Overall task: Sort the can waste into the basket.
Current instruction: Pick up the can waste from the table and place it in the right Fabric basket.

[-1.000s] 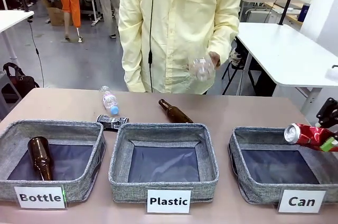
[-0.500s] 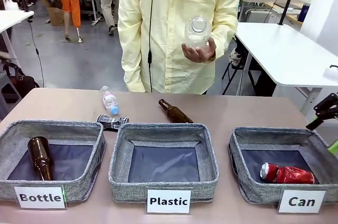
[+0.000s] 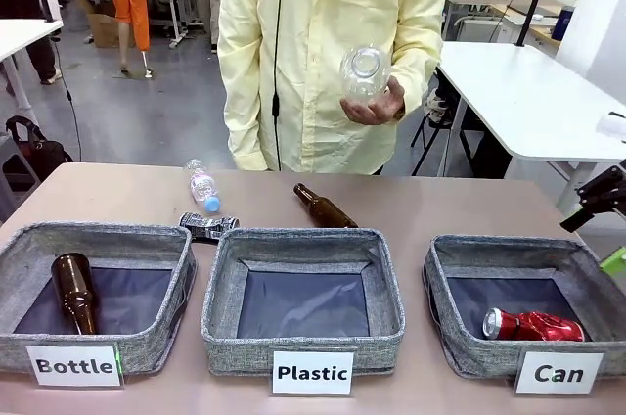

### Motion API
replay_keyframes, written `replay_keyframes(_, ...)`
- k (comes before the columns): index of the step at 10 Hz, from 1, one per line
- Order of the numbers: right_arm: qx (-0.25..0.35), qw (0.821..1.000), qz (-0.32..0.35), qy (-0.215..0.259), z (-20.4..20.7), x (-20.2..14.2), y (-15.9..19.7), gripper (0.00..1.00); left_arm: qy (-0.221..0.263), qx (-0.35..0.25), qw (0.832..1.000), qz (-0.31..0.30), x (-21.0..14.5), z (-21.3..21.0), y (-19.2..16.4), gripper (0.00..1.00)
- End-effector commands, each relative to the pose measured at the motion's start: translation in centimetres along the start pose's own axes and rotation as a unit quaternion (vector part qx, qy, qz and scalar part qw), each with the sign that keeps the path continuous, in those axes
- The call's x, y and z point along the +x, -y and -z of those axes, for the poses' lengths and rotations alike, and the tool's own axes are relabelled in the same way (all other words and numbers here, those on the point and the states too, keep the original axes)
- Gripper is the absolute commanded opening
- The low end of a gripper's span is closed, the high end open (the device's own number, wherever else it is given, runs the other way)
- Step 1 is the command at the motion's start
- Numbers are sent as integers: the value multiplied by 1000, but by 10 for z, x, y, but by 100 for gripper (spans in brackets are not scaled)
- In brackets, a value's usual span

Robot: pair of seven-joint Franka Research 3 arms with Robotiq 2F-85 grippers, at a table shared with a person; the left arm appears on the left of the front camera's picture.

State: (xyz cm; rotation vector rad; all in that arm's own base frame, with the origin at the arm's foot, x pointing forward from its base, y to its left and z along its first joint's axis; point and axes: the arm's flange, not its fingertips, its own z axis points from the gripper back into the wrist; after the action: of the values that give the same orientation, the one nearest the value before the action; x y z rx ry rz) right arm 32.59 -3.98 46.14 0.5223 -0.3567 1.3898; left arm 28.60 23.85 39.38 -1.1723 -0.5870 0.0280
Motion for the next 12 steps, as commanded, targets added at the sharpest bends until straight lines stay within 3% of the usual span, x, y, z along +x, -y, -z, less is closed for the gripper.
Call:
replay_keyframes(1,-13,991,112,79,-16,6,3,100,8,-10,1000,10,0,1,0,100)
replay_keyframes(2,-4,966,202,163,-30,7,4,100,8,-10,1000,10,0,1,0,100)
replay_keyframes(3,33,908,338,246,-43,9,8,100,8,-10,1000,10,0,1,0,100)
replay_keyframes(4,93,827,455,316,-58,6,14,100,8,-10,1000,10,0,1,0,100)
replay_keyframes(5,151,761,527,346,-69,-4,21,100,8,-10,1000,10,0,1,0,100)
replay_keyframes(6,188,713,568,366,-76,-14,25,100,8,-10,1000,10,0,1,0,100)
replay_keyframes(7,212,643,627,384,-87,-33,30,100,8,-10,1000,10,0,1,0,100)
replay_keyframes(9,217,596,650,418,-85,-54,35,100,8,-10,1000,10,0,1,0,100)
replay_keyframes(10,223,587,656,419,-80,-63,36,100,8,-10,1000,10,0,1,0,100)
replay_keyframes(11,224,596,654,409,-78,-69,39,100,8,-10,1000,10,0,1,0,100)
replay_keyframes(12,214,701,607,307,-83,-78,37,100,8,-10,1000,10,0,1,0,100)
